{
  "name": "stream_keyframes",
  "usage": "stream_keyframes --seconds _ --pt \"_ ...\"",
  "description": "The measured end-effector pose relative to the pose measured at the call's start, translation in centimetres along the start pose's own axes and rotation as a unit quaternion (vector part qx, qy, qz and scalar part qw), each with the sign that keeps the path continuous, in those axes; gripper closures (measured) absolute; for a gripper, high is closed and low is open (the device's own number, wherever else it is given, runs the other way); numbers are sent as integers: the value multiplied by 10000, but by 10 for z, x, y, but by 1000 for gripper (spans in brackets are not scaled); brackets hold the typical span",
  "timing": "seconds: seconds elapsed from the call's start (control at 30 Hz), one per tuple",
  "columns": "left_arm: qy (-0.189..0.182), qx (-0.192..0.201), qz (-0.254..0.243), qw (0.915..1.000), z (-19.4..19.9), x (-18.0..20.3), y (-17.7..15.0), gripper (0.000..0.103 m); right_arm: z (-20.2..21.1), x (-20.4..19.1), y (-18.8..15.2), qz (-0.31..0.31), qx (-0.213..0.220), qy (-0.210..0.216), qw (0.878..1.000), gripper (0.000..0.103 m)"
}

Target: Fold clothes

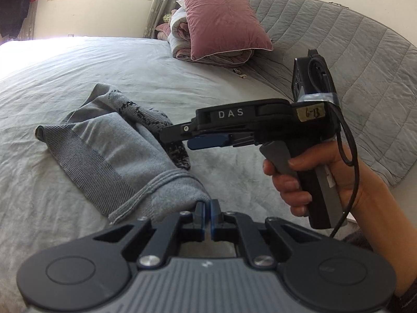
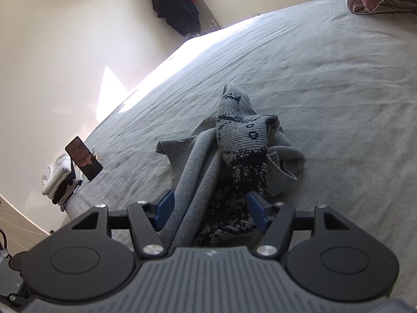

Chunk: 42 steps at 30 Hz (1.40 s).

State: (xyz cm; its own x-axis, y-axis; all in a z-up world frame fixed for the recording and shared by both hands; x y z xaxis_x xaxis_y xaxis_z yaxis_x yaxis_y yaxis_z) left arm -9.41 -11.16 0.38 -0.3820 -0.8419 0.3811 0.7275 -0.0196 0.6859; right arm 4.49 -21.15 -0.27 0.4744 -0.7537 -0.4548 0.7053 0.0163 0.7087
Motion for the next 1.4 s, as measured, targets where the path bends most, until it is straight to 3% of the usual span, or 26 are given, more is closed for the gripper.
stream_keyframes --seconds 0.13,0.27,0.33,0.4,0.5,0.6,0.87,1.17,1.3,1.4 --pt "-63 -238 -33 9997 -11 5 -11 100 -12 -10 -5 143 -277 226 9993 37" --pt "17 -376 -28 9993 -18 -3 -11 99 -31 -10 -13 290 -613 4 9977 37" --pt "53 -450 -7 9990 -18 -8 -9 90 -37 -7 -16 312 -734 -105 9968 38" --pt "54 -495 -5 9988 -15 -14 -5 57 -42 -4 -17 282 -806 -161 9962 39" --pt "128 -445 -1 9989 -10 -28 4 46 -46 1 -18 201 -839 -212 9960 39" --pt "427 -426 170 9980 -8 -54 16 38 -46 8 -19 18 -840 -240 9962 39" --pt "1311 -81 623 9894 -17 -139 67 33 -43 14 -12 -2 -740 -381 9965 40" --pt "1720 240 1143 9782 -45 -221 108 29 -52 6 -2 -108 -589 -281 9978 47" --pt "1641 250 1675 9718 -60 -256 109 31 -60 -2 1 -60 -458 -367 9983 56" --pt "1036 194 2247 9687 -78 -271 113 32 -65 -3 4 -12 -313 -507 9982 63"
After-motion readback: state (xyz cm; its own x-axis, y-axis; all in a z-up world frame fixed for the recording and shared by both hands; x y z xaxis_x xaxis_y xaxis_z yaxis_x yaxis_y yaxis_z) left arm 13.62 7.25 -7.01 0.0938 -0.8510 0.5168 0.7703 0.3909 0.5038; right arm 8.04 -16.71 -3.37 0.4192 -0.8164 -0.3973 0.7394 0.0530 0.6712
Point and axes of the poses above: each gripper's, at about its wrist camera, not at the fingertips, and z roughly against the way its jaws point, x to its right, y to its top, the point moved 7 cm from there along -z, roughly the way its jaws point, and after that the axes turned 7 degrees about z, right-handed, at the moved point
